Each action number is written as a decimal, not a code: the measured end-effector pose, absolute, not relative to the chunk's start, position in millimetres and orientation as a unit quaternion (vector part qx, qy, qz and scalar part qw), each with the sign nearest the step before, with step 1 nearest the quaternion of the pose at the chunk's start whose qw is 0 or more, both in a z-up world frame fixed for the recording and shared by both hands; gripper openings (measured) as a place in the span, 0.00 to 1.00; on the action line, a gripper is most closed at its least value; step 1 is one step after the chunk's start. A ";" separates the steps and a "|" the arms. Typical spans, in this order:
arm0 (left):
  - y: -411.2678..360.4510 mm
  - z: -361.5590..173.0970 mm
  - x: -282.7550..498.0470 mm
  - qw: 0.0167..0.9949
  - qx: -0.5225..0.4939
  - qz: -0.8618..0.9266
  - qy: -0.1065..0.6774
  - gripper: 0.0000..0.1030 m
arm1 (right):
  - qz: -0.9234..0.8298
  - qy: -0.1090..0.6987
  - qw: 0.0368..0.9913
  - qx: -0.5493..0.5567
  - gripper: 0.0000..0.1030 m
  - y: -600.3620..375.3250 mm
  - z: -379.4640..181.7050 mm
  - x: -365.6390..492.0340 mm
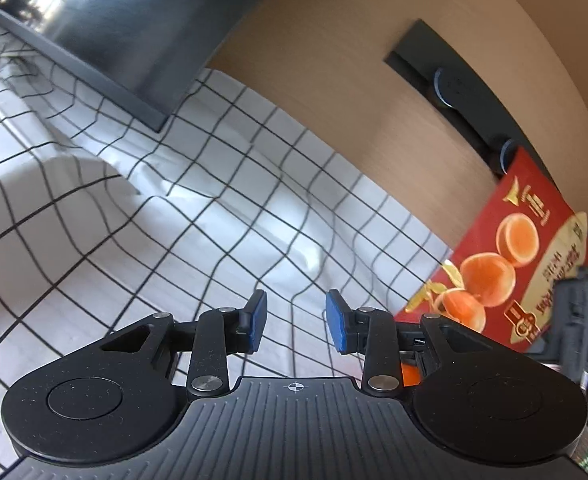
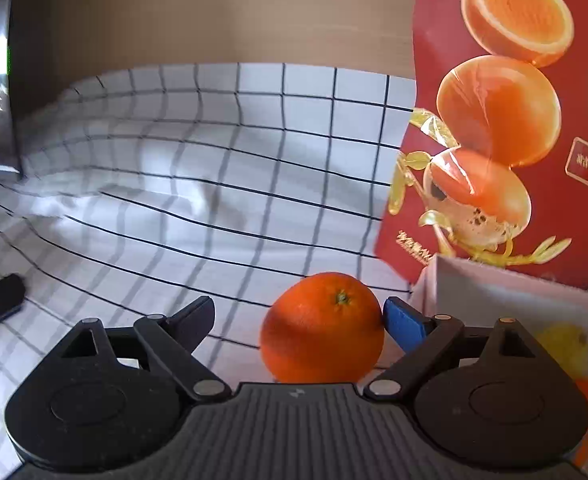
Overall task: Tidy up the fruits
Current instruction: 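Grasp the large orange on the cloth with the right tool while the left swings back, then grasp a tangerine beside the pink box with the left tool while the right holds the large orange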
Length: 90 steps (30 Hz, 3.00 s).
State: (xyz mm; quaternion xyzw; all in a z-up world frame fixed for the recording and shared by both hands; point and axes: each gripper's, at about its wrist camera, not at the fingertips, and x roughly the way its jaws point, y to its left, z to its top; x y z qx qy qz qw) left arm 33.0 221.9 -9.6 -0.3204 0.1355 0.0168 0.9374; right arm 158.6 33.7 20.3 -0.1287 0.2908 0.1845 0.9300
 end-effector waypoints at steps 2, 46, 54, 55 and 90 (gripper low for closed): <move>221.7 -9.9 29.7 0.938 -0.320 0.014 0.134 0.35 | 0.171 0.291 0.930 -0.148 0.89 39.9 16.8 160.6; 143.0 -10.9 63.8 0.940 -0.201 -0.127 0.243 0.35 | 0.395 0.303 0.863 -0.084 0.63 -124.8 4.9 2.0; 77.3 -8.4 92.1 0.939 -0.127 -0.140 0.288 0.35 | 0.343 0.271 0.896 -0.077 0.71 -176.5 -1.9 3.6; 73.0 -9.7 92.6 0.939 -0.117 -0.139 0.292 0.35 | 0.342 0.272 0.896 -0.075 0.72 -178.9 -8.2 3.6; 40.0 -12.6 65.0 0.945 0.119 -0.159 0.259 0.49 | 0.340 0.242 0.908 -0.035 0.82 -196.2 -17.6 -0.3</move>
